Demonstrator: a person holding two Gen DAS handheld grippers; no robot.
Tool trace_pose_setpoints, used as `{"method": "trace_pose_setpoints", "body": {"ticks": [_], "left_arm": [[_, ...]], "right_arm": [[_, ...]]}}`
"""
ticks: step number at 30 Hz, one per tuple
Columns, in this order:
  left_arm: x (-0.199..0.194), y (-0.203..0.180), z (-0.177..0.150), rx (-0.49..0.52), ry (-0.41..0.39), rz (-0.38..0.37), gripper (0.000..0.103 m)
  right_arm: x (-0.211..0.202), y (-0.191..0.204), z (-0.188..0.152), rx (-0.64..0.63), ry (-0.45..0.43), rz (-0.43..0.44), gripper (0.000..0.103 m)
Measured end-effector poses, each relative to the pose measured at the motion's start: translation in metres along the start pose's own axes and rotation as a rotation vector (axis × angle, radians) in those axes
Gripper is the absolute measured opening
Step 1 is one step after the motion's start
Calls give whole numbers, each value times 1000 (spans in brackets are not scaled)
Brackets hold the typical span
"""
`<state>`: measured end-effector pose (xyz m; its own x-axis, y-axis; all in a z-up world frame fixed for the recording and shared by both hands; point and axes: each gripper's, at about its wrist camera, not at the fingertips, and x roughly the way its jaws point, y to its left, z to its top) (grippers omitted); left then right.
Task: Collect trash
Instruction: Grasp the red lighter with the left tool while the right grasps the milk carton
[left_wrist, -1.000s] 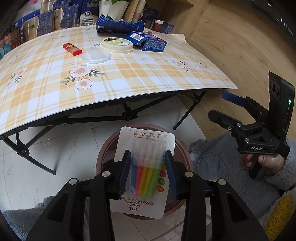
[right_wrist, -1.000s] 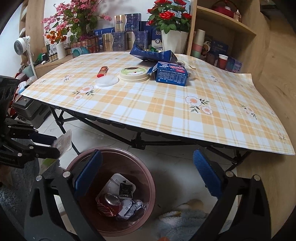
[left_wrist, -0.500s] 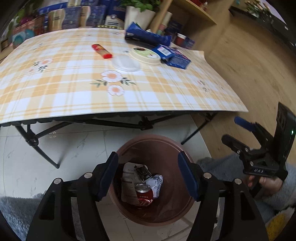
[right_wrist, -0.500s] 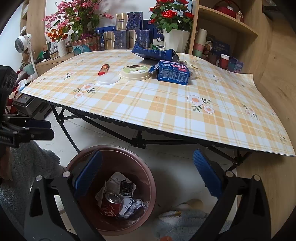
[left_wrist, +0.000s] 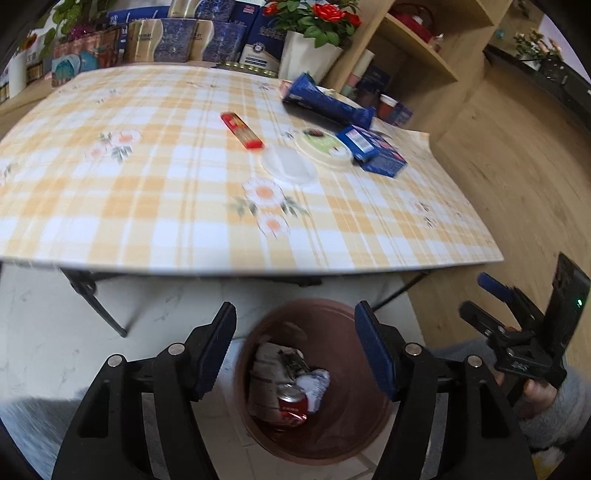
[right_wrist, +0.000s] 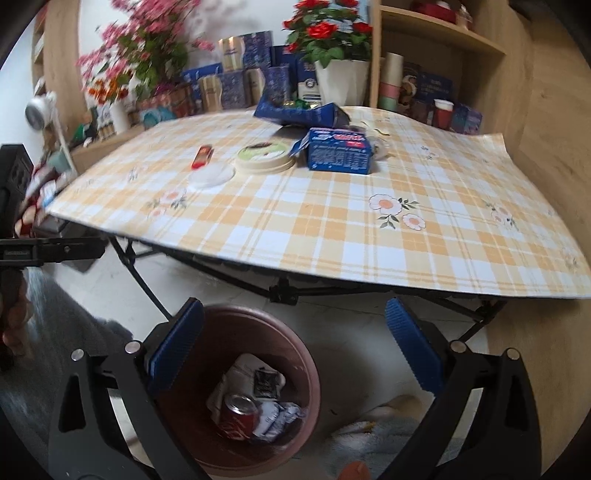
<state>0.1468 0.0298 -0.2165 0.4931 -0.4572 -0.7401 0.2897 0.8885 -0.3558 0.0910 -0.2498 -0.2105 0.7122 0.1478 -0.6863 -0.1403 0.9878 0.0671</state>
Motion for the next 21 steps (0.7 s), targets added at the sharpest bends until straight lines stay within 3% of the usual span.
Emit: {"method": "trace_pose_setpoints", "body": {"ticks": [6, 11, 19, 21], "left_arm": [[6, 15, 69, -72, -47, 41, 54], [45, 19, 122, -48, -30, 124, 54], [112, 28, 172, -79, 23, 205, 50], [122, 29, 179, -70, 36, 251, 42]], "right_arm": [[6, -19, 21, 76, -22, -9, 97], [13, -41, 40, 146, -52, -22, 97], [24, -63, 51, 201, -40, 0, 97], [25, -63, 53, 173, -46, -27, 97]]}}
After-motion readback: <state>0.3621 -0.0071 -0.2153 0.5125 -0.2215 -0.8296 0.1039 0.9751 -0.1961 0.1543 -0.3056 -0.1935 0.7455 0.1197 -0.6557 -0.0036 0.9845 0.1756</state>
